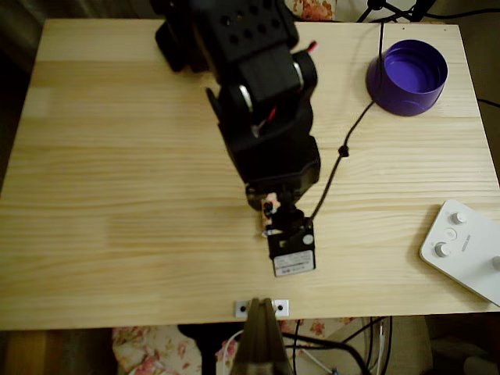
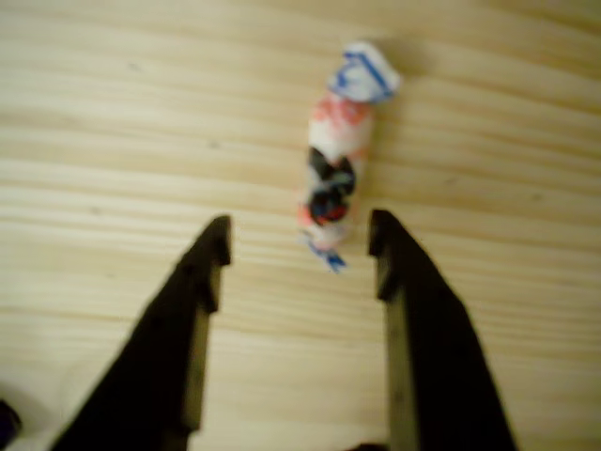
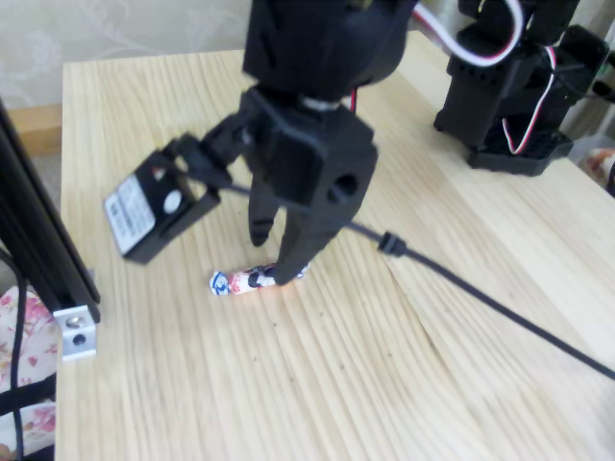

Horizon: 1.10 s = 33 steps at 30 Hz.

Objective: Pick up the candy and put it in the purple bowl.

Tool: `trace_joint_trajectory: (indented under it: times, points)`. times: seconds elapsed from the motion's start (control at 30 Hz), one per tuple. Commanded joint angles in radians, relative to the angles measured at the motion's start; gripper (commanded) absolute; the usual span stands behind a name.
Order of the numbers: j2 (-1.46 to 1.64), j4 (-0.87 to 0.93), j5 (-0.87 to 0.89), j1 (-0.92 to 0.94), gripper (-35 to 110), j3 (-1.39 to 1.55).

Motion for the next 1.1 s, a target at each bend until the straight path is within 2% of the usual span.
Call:
trace_joint_trajectory:
  times: [0.0,0.47,0.67,0.87,1.07]
  points:
    - [0.008,-0.009,0.035,-0.009,20,-0.098]
    - [-0.103,-0.017,0.060,0.071,20,-0.117]
    - [-0.115,-0.003,0.015,0.078,1,-0.103]
    - [-0.115,0.037,-0.037,0.077,0,-0.069]
    - [-0.055,0.061,-0.002,0.126,0,-0.110]
